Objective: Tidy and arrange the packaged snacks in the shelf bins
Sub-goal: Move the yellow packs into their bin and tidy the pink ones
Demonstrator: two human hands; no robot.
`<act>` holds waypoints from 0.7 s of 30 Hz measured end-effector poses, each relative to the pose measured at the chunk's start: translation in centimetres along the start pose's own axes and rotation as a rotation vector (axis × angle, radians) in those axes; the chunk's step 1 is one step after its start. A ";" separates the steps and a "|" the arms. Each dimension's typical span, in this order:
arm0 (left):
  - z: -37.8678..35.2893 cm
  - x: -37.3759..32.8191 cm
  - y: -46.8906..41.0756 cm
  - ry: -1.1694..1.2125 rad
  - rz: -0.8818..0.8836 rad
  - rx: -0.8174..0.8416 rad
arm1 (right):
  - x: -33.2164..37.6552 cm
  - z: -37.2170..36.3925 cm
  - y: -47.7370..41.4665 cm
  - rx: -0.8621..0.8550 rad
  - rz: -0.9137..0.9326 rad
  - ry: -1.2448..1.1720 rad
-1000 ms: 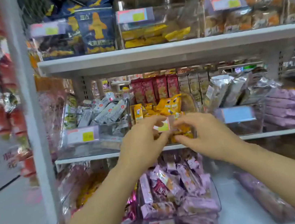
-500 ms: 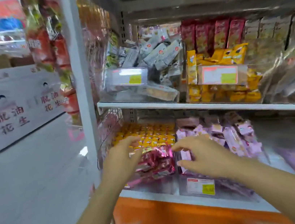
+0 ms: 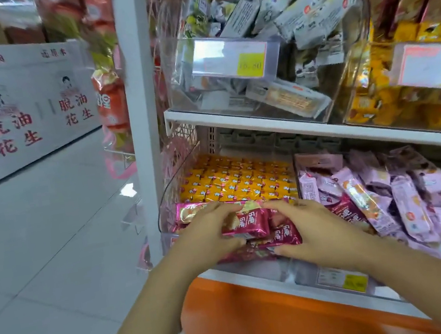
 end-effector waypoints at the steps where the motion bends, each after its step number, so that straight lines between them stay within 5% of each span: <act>1: -0.2 0.0 -0.4 -0.012 -0.008 0.020 | 0.0 0.1 0.1 0.008 -0.006 0.007; 8: -2.0 -0.7 -2.2 -0.033 -0.033 0.156 | 0.4 -0.3 0.0 0.011 0.012 -0.012; 21: 2.4 0.1 -0.6 0.165 -0.048 -0.199 | 1.3 1.2 -0.9 -0.145 0.013 -0.379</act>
Point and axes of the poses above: each hand's wrist, its own y-axis away from the middle knuckle, its own z-axis out of the back of the hand, x = y × z, the point moved 8 cm from there along -y, towards the middle knuckle, and after that the axes turned 8 degrees about -z, right-handed, at the moved point
